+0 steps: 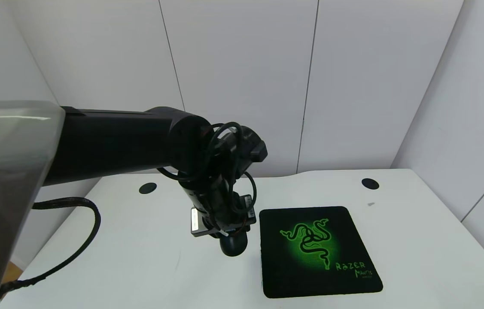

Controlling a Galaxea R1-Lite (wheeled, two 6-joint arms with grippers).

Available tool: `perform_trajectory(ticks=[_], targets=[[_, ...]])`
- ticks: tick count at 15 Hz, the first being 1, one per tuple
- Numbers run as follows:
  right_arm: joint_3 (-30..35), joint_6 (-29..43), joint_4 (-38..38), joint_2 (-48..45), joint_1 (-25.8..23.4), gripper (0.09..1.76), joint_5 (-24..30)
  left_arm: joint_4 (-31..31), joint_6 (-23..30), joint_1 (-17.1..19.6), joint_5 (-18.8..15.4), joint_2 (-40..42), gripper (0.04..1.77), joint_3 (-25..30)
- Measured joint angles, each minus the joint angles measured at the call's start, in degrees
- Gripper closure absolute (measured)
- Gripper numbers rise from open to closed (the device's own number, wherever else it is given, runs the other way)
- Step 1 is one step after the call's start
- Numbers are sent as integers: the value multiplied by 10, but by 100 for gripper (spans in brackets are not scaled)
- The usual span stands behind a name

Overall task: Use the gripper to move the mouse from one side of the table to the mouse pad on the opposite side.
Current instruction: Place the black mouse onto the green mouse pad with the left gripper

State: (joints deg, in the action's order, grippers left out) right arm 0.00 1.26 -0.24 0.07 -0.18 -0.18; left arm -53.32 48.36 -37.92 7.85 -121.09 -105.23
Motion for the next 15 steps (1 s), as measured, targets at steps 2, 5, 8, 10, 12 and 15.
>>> perform_trajectory(ticks=[2, 5, 8, 10, 12, 15], targets=[[0, 0, 0, 0, 0, 14, 0, -13, 13, -13, 5, -20, 90, -31], [0, 0, 0, 0, 0, 14, 0, -13, 40, -33, 20, -67, 90, -78], [0, 0, 0, 0, 0, 14, 0, 19, 46, -50, 43, -109, 90, -89], [0, 0, 0, 0, 0, 14, 0, 43, 62, -62, 52, -127, 90, -91], [0, 0, 0, 0, 0, 14, 0, 59, 65, -79, 71, -140, 90, -92], [0, 0, 0, 0, 0, 14, 0, 66, 66, -98, 80, -160, 90, -94]])
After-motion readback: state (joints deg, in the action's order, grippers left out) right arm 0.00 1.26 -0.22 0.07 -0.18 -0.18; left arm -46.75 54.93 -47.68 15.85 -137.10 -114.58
